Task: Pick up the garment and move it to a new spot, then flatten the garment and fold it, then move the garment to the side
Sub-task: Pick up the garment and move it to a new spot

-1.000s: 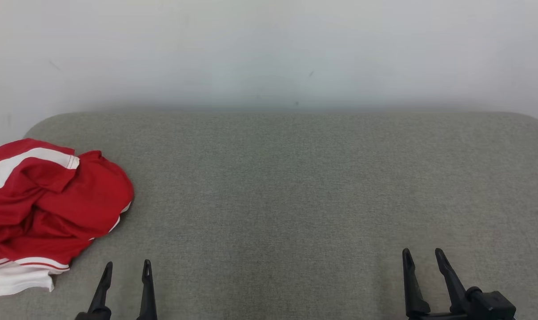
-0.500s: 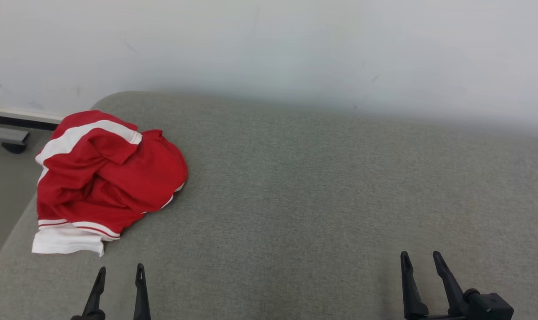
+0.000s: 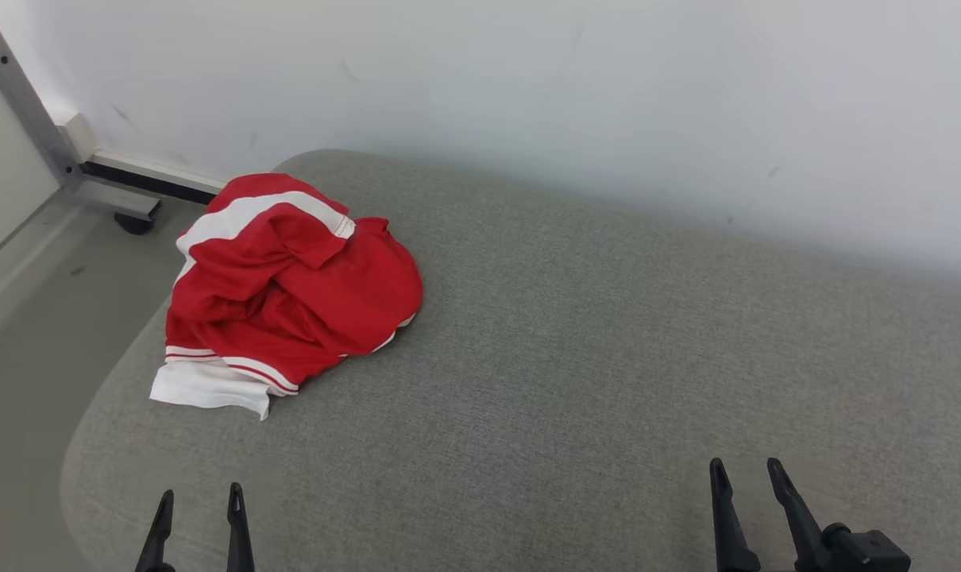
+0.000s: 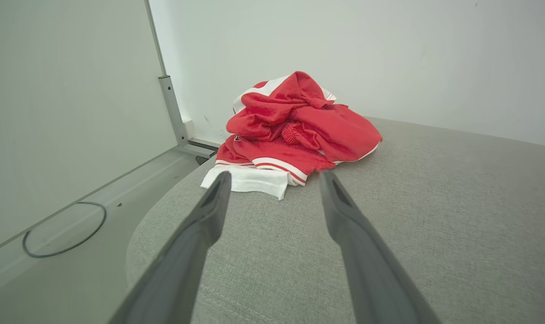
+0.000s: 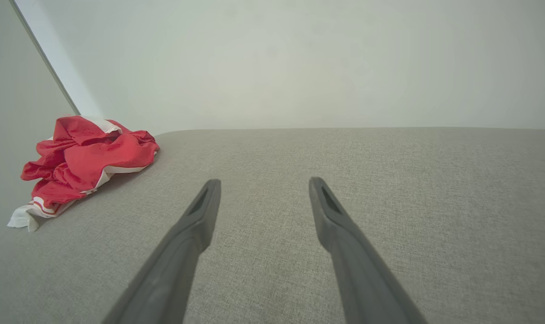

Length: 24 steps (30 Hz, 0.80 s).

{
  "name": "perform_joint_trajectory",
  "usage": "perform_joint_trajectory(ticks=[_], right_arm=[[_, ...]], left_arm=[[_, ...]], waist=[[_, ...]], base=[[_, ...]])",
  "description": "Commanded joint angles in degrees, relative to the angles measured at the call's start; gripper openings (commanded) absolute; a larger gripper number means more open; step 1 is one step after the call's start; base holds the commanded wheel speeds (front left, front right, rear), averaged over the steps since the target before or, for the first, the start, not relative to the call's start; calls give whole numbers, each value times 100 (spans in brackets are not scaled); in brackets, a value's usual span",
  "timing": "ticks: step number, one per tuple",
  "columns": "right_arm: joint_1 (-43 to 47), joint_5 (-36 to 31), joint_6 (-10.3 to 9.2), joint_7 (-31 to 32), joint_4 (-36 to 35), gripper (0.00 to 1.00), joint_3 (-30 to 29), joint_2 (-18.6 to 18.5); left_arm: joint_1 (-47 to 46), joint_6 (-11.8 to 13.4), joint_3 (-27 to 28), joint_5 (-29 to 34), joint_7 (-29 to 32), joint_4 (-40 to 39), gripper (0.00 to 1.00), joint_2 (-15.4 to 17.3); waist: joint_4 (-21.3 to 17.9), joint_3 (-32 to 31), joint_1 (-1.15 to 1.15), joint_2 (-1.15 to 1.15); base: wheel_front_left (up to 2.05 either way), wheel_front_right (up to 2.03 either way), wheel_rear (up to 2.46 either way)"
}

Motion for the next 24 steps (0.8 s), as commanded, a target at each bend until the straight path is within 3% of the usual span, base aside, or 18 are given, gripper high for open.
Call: perform_joint_trajectory(ticks=[1, 13, 24], right_arm=[[55, 32, -12, -6, 12, 100, 29, 7], [-55, -42, -12, -6, -11, 100, 50, 7], [-414, -332, -12, -6, -133, 100, -17, 5]], left_arm=[[51, -1, 30, 61, -20, 3, 100, -5], [-84, 60, 168, -52, -20, 39, 100, -4], [-1262, 15, 403, -170, -19, 128, 100, 193]], waist=[[153, -39, 0, 0], [260, 121, 0, 0], [-164, 688, 0, 0]], base=[[0, 0, 0], [0, 0, 0], [0, 0, 0]])
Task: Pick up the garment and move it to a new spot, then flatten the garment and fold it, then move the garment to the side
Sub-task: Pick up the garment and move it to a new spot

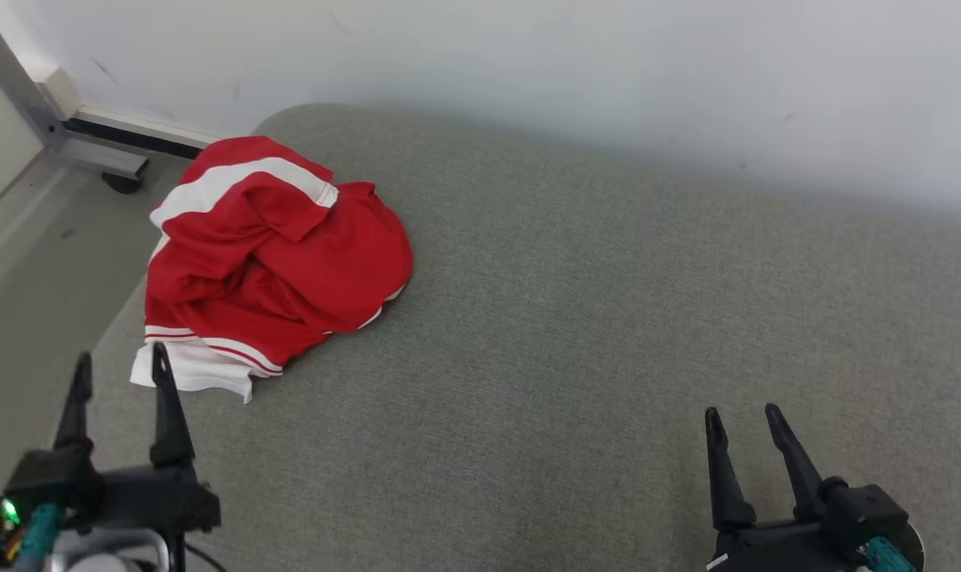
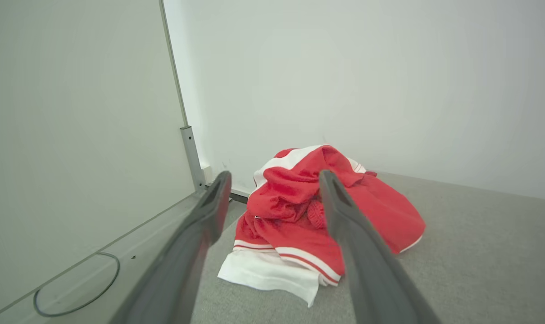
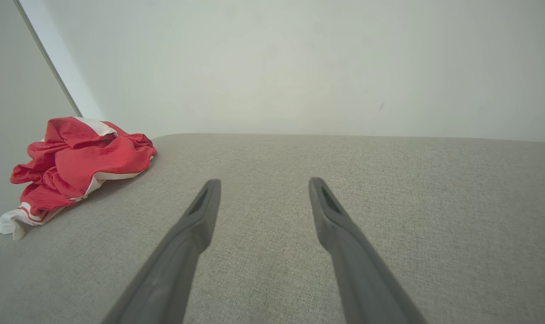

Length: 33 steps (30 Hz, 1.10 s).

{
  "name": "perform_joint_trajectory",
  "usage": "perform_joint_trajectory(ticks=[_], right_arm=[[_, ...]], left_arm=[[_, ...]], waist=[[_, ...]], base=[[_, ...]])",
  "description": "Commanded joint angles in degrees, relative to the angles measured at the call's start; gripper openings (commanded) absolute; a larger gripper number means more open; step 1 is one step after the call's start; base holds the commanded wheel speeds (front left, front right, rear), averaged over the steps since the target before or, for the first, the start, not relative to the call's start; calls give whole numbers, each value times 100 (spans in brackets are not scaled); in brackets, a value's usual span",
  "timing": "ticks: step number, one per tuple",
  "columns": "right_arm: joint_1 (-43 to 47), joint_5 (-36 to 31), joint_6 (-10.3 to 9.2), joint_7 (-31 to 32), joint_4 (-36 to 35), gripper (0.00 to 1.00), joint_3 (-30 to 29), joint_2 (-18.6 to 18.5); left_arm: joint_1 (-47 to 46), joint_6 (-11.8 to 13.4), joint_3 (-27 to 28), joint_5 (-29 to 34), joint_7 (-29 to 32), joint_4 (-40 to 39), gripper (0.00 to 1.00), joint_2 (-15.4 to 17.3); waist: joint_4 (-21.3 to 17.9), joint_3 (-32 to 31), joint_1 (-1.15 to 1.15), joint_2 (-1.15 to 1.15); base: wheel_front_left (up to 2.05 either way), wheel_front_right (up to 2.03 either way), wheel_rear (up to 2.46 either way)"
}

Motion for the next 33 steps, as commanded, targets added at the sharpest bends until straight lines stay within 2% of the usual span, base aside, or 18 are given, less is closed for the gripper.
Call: perform_joint_trajectory(ticks=[1, 9, 12, 16, 21, 28, 33], right_arm=[[-67, -41, -12, -6, -34, 100, 0, 6], [-456, -107, -12, -7, -304, 100, -146, -213], [-587, -85, -12, -5, -533, 100, -353, -353], [-670, -39, -12, -5, -737, 100, -522, -450], [-789, -14, -12, -5, -966, 100, -478, -436], [-866, 16, -12, -5, -1155, 100, -407, -427], [-882, 7, -12, -5, -1169, 100, -369, -458]], left_arm=[[-187, -16, 48, -58, -21, -1, 100, 42], [-1641, -69, 451, -305, -10, 357, 100, 592], [-2235, -70, 555, -312, 225, 487, 100, 955], [-2758, -114, 633, -393, 443, 716, 100, 1257], [-3230, -156, 733, -495, 755, 1219, 100, 1643], [-3644, -161, 742, -529, 1301, 2017, 100, 2025], [-3722, -147, 642, -474, 1961, 2634, 100, 2253]], waist=[[-286, 300, -1, 0], [-998, 1026, -1, 0], [-1337, 1401, -1, 0], [-1644, 1726, -1, 0], [-1990, 2061, -1, 0], [-2224, 2331, -1, 0], [-2270, 2387, -1, 0]], base=[[0, 0, 0], [0, 0, 0], [0, 0, 0], [0, 0, 0], [0, 0, 0], [0, 0, 0], [0, 0, 0]])
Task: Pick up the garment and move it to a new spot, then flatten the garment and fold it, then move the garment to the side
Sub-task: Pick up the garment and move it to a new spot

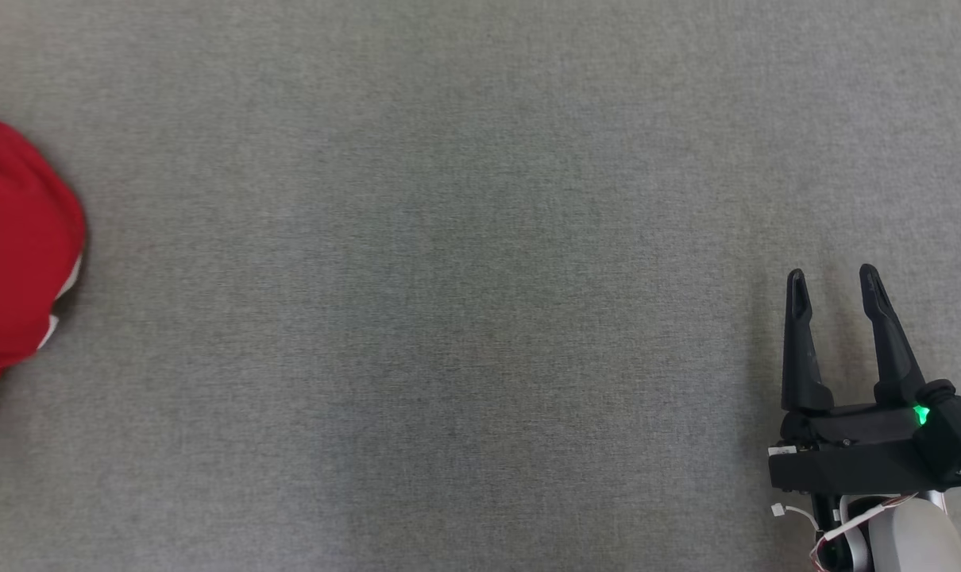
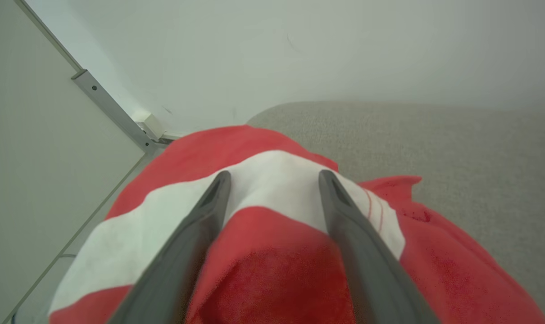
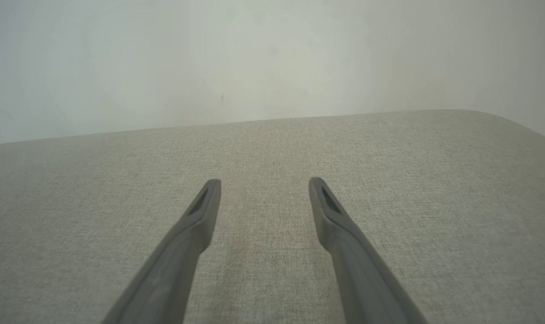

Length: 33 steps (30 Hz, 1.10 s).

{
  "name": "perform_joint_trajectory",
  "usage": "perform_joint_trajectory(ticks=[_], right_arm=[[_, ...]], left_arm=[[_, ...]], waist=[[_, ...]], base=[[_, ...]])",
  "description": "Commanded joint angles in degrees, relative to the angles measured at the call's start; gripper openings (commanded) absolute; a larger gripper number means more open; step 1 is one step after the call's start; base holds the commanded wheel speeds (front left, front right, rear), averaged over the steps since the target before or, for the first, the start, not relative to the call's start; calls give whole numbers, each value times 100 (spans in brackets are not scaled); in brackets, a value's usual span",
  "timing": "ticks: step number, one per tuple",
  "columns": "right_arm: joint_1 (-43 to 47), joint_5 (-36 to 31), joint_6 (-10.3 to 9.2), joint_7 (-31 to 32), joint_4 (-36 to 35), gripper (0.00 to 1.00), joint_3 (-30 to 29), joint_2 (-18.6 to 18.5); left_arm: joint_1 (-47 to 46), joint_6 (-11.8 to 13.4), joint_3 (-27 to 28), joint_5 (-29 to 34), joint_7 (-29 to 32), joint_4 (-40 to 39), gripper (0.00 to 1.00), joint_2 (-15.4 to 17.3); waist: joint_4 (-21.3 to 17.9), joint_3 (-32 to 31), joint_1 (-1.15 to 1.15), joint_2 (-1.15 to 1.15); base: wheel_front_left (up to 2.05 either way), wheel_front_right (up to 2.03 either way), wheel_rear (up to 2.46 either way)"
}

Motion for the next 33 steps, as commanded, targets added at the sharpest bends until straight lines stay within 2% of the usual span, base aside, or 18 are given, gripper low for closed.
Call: perform_joint_trajectory(ticks=[1, 7, 9, 10, 11, 15, 18, 24, 28, 33], right_arm=[[-30, 0, -12, -5, -19, 100, 27, 3], [15, -34, -12, -6, -14, 100, 60, 1], [14, -46, -12, -6, 4, 100, 80, 1], [14, -46, -12, -6, 4, 100, 80, 1], [17, -54, -12, -5, 11, 100, 88, 6], [48, -54, -12, -6, 64, 100, 128, 27], [89, -23, -12, -6, 102, 100, 132, 53], [218, 31, -12, -5, 208, 100, 118, 158], [291, 76, -12, -5, 285, 100, 171, 242], [325, 150, -12, -5, 389, 100, 213, 352]], left_arm=[[-75, 6, 42, -65, 79, 67, 100, 58], [-149, -36, -33, -118, 759, 520, 100, 141], [-179, -6, -47, -144, 860, 595, 20, 160], [-179, -6, -47, -144, 860, 595, 20, 160], [-185, -8, -59, -145, 865, 618, 0, 161], [-162, 22, -93, -129, 727, 595, 0, 168], [-192, 117, -88, -86, 410, 421, 0, 197], [-326, 95, -199, -39, -31, -119, 0, 242], [-467, 57, -307, -33, -106, -677, 0, 235], [-733, -32, -591, 33, 86, -1530, 0, 176]], waist=[[-139, 130, -1, -1], [-118, 63, -1, -1], [-109, 22, -1, -1], [-109, 22, -1, -1], [-104, -2, -1, -1], [-88, -133, -1, -1], [-75, -276, -1, -1], [1, -648, -1, -1], [26, -900, -1, -1], [-36, -1179, -1, -1]], base=[[0, 0, 0], [0, 0, 0], [0, 0, 0], [0, 0, 0], [0, 0, 0], [0, 0, 0], [0, 0, 0], [0, 0, 0], [0, 0, 0], [0, 0, 0]])
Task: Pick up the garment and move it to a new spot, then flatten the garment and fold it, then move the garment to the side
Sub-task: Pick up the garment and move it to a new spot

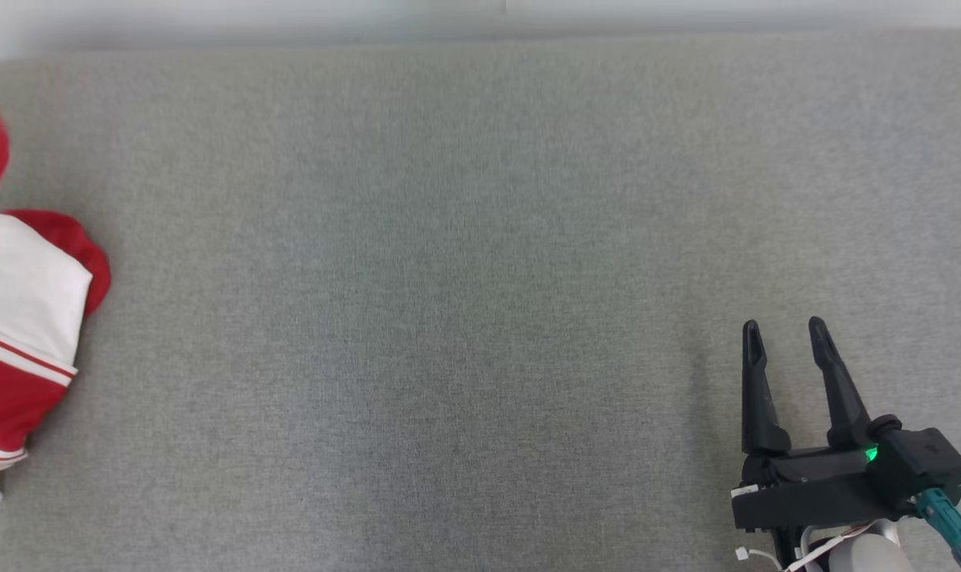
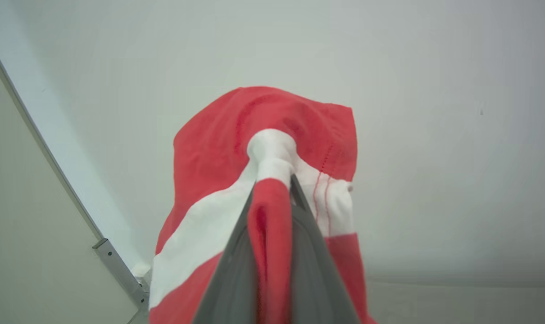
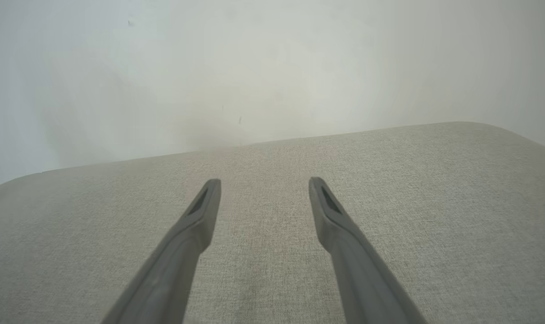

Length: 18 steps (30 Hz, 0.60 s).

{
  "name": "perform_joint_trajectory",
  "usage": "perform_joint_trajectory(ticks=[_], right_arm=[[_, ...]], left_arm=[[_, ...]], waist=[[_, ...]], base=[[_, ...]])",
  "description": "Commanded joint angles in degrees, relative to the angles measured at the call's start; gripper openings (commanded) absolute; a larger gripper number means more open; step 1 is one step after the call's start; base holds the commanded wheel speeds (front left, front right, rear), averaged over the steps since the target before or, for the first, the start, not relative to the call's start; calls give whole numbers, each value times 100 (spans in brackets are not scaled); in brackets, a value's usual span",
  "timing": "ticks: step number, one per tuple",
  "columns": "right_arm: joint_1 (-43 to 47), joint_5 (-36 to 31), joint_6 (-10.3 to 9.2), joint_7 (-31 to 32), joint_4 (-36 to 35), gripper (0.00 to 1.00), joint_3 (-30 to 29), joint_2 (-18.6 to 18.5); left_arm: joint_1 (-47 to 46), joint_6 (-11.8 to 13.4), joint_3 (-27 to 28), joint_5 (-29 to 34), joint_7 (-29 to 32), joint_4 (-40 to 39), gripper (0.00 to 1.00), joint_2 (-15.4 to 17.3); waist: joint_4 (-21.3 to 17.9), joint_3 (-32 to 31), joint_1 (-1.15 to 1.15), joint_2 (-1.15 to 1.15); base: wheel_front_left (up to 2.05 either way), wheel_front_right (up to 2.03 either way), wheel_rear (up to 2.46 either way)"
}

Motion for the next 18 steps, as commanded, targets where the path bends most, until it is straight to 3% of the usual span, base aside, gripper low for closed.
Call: perform_joint_trajectory(ticks=[1, 7, 18], right_arm=[[52, 77, -12, -4, 31, 100, 20, 60], [57, 160, -12, -4, 136, 100, 88, 138], [30, 515, -12, -4, 256, 100, 249, 163]], left_arm=[[-166, -38, -104, 28, 80, -265, 0, -36], [-801, -242, -658, -99, 406, -999, 0, -206], [-1401, -333, -1877, -239, 506, -1273, 0, -1128]], waist=[[-55, -222, 1, 0], [-337, -377, 1, 0], [-1261, -438, 1, 0]], base=[[0, 0, 0], [0, 0, 0], [0, 0, 0]])
